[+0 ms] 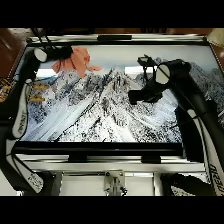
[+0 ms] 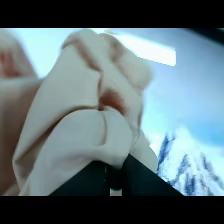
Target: Fold the shirts.
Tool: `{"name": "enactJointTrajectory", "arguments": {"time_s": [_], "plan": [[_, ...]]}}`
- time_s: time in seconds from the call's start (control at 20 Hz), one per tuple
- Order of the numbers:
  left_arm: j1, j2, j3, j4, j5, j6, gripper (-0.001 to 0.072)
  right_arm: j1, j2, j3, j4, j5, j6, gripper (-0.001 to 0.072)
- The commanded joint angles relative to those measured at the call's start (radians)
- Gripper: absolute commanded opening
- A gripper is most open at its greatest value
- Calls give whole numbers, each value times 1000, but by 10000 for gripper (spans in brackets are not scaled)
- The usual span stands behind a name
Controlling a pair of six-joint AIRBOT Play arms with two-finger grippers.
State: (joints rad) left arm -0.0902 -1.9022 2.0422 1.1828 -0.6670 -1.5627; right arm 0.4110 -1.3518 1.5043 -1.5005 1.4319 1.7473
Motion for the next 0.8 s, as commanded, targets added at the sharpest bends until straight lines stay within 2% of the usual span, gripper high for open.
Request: {"name": "enactJointTrajectory", "arguments": {"time_s": [0.0,0.2,0.3,0.4,0.55,0.75], "plan": [[-43,282,-1,36,-158,157,31,2,87,107,-283,177,-8,677],[-146,573,-29,63,-563,152,31,-27,278,156,-333,226,40,677],[-229,673,-124,63,-665,116,31,-56,360,156,-335,240,39,677],[-325,742,-270,63,-671,84,31,-89,419,155,-349,265,36,677],[-485,764,-498,62,-647,-51,32,-109,454,155,-365,349,16,676],[-740,730,-755,63,-315,-182,34,-109,434,153,-340,418,-32,676]]}}
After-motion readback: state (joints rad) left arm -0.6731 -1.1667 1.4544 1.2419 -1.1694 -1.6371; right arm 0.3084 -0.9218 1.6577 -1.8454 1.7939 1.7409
